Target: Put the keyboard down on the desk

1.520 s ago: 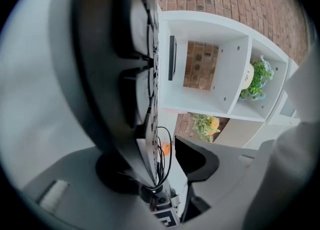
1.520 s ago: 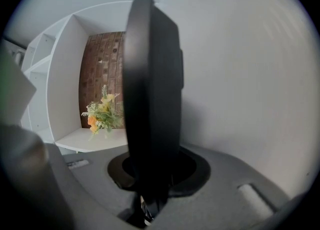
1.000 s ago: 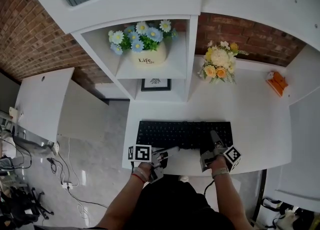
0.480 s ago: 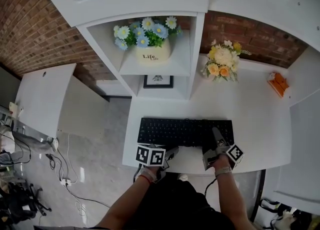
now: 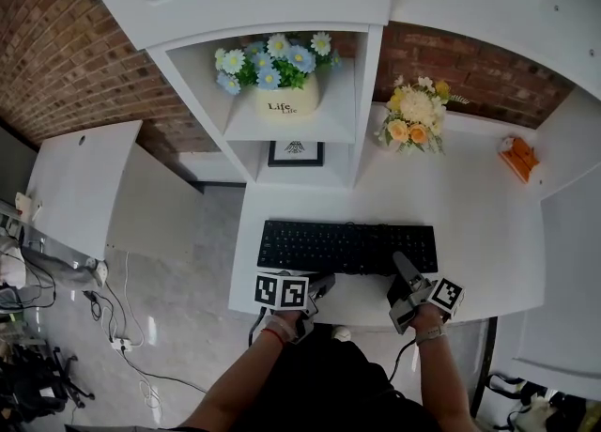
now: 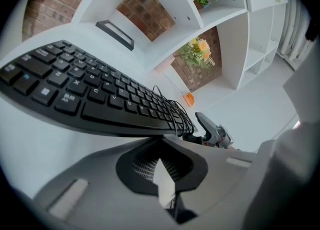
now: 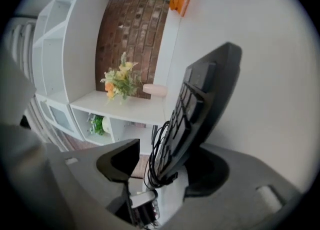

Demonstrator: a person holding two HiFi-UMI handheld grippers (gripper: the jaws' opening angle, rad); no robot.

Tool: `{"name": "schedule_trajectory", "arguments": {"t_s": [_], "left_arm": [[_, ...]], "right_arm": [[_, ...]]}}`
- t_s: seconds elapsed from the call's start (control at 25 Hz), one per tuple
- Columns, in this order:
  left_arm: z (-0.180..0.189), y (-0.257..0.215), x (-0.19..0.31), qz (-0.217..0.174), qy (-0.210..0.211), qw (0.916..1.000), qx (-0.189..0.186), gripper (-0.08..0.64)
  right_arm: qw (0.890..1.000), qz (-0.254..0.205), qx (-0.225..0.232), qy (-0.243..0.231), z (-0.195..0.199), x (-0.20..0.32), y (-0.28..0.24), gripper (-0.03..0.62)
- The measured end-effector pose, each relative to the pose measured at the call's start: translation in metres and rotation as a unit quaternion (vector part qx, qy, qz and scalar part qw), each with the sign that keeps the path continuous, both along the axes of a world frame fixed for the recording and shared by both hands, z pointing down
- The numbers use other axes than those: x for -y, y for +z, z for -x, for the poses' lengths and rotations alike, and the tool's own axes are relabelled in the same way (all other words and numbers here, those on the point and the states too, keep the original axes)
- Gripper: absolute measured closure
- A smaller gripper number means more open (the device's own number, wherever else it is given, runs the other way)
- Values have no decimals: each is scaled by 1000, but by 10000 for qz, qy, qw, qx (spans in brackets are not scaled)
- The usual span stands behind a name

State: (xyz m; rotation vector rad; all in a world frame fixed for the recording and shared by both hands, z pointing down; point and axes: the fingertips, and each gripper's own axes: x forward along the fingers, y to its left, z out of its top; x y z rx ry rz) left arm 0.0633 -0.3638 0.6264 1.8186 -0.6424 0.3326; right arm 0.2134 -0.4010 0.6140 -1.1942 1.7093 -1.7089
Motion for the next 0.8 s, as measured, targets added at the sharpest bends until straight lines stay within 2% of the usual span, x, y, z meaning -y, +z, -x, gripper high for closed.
{"name": "schedule_trajectory", "arguments": {"t_s": [0.08,0.16,0.28,0.36,0.4,0.48,0.56,0.68,0.8], "left_arm": [[0,-1,1,29,-58,9999,-83,563],[-1,-1,1,77,-139,9997,-181,563],[-1,1,2,152,-217,9994,-230,563],[-1,4,2,183,-224,9994,-204,563],[-1,6,2,198,-216,9994,-186,563],[-1,7,1,230,-200,9994,-154,563],[-2,9,0,270,-186,9994,-112,563],[-2,14,-4,297,-107,9995,17,563],[-1,11,-3,278,-178,9994,-98,563]], "right_arm": [[9978,-90,-413,-505,7,-10,-2,313],[9903,-292,-682,-1174,21,-22,-7,307],[9667,-446,-1407,-2091,34,-40,-2,313],[9513,-387,-1908,-2389,35,-45,5,330],[9466,-343,-2047,-2468,37,-46,7,364],[9389,-243,-2339,-2512,35,-46,10,480],[9303,-181,-2696,-2481,30,-44,13,536],[9302,-108,-2750,-2429,30,-48,18,557],[9356,59,-2659,-2321,28,-53,26,577]]}}
